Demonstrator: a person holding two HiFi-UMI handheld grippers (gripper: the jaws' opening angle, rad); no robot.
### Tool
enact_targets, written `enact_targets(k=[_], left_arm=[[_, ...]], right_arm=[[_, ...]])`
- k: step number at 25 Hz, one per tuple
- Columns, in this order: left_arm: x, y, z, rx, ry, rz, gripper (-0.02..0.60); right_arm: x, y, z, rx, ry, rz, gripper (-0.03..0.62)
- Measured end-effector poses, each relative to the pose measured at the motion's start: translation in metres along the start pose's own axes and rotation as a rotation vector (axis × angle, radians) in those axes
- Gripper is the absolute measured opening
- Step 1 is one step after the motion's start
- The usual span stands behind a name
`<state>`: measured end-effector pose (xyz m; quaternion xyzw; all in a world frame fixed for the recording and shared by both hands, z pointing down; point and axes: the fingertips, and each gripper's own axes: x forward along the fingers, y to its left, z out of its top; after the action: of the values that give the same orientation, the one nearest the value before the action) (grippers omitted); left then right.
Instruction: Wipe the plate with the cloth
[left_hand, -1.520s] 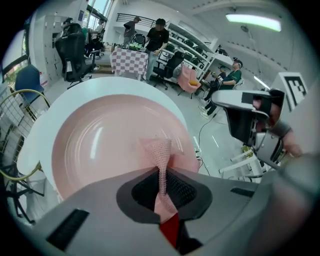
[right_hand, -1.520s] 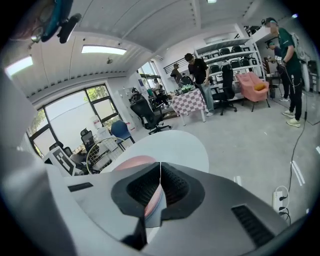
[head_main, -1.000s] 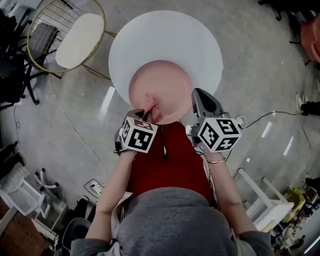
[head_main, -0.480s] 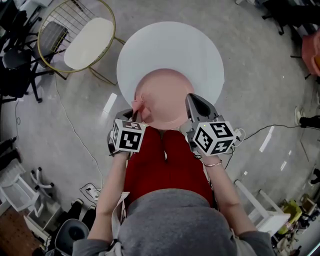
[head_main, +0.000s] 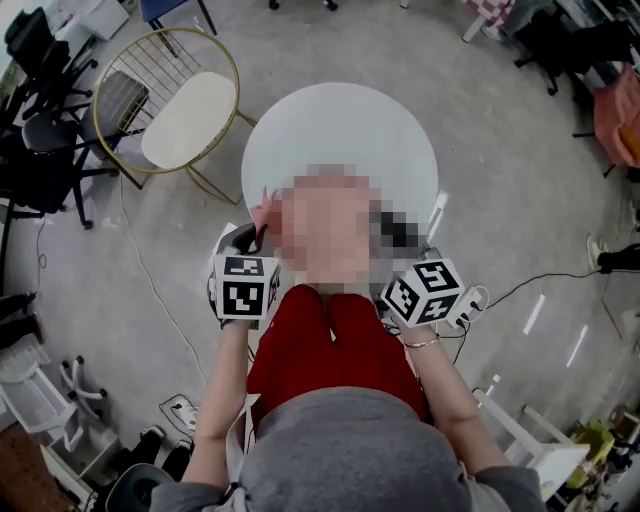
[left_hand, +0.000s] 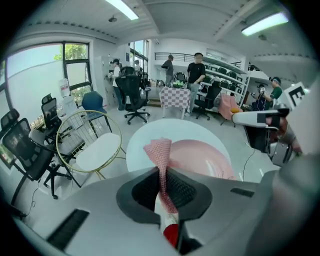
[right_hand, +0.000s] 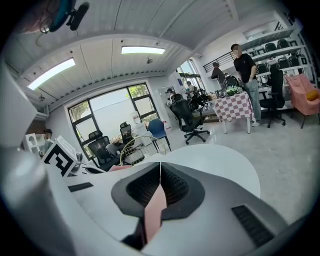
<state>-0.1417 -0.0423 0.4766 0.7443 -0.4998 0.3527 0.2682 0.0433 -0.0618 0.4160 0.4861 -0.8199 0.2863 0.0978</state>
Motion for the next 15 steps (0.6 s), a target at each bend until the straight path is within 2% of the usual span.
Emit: enact_targets(k=[9, 15], left_arm=[[-0.028, -0.004, 0.065, 0.014, -0.221, 0.012, 0.035], [-0.055, -0.017, 0.095, 0.017, -0.349, 0.012, 0.035]], right_arm=[[-0.014, 0.01, 0.041, -0.044, -0.119, 0.014, 0.029], [-0.036, 0.017, 0.066, -0.081, -0.199, 0.021, 0.029]])
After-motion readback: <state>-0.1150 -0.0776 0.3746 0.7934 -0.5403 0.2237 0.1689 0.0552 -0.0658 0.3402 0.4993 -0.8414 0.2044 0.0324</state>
